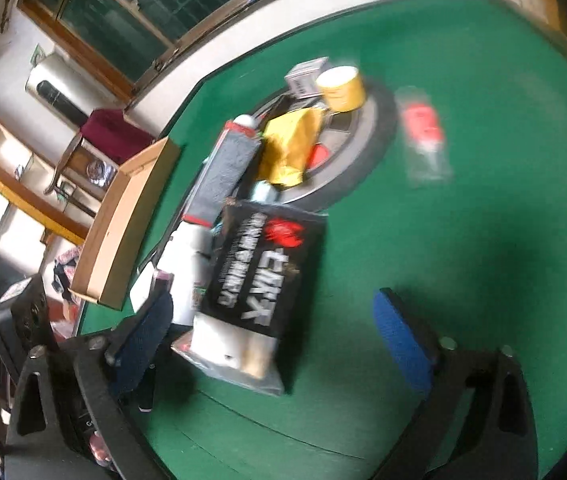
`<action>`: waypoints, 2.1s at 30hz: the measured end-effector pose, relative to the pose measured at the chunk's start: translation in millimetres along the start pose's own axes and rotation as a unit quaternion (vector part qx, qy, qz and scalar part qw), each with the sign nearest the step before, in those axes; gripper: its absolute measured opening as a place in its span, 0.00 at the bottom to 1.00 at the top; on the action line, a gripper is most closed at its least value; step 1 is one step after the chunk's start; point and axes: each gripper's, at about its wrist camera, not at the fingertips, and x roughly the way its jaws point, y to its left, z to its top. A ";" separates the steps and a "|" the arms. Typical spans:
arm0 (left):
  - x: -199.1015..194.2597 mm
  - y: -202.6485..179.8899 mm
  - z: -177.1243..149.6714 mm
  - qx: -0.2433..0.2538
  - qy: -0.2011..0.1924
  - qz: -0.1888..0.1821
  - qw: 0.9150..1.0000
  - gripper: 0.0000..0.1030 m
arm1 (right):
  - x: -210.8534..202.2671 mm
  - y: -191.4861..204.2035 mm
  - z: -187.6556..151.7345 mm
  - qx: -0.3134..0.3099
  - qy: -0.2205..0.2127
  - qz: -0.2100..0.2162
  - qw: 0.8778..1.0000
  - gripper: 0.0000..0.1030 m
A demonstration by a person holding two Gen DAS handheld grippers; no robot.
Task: Organize objects
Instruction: 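Reach the right gripper to the black-and-white snack bag and grasp it, then carry the snack bag with the right gripper into the cardboard tray and release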
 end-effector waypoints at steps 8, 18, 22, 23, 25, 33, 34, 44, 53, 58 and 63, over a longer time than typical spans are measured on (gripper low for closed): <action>-0.6 -2.3 -3.1 0.008 -0.004 -0.003 1.000 0.12 | 29.8 21.6 -2.5 -0.036 0.021 -0.091 0.995 0.45; -2.3 6.3 -0.1 -0.025 -0.012 -0.015 1.000 0.12 | 11.8 16.3 -16.5 -0.062 -0.005 -0.071 0.996 0.37; -17.1 8.6 2.9 -0.030 -0.033 -0.023 0.999 0.12 | 5.0 15.9 -13.8 -0.058 -0.022 -0.065 0.996 0.37; -20.9 9.9 4.0 -0.030 -0.037 -0.025 0.999 0.12 | 6.8 20.4 -11.7 -0.058 -0.027 -0.066 0.996 0.37; -29.8 15.5 6.8 -0.037 -0.048 -0.030 0.998 0.12 | 3.4 21.1 -7.9 -0.054 -0.039 -0.067 0.996 0.37; -60.2 54.2 9.1 -0.064 -0.080 -0.034 0.994 0.12 | -2.2 31.1 -0.9 -0.040 -0.053 -0.045 0.997 0.37; -64.6 60.1 7.9 -0.068 -0.084 -0.034 0.994 0.12 | -3.1 36.1 -0.1 -0.038 -0.054 -0.041 0.997 0.37; -94.3 116.7 15.7 -0.102 -0.115 -0.020 0.988 0.12 | 5.0 114.7 3.3 -0.077 -0.047 -0.009 0.996 0.37; -103.6 157.7 23.1 -0.123 -0.130 -0.006 0.984 0.12 | 26.6 156.1 6.0 -0.099 -0.021 0.007 0.995 0.37; -98.3 176.3 28.8 -0.136 -0.123 -0.005 0.983 0.12 | 37.8 174.2 8.4 -0.113 -0.011 0.007 0.994 0.37; -91.3 198.6 37.5 -0.147 -0.110 0.004 0.983 0.12 | 52.4 187.6 23.3 -0.113 0.006 0.012 0.994 0.37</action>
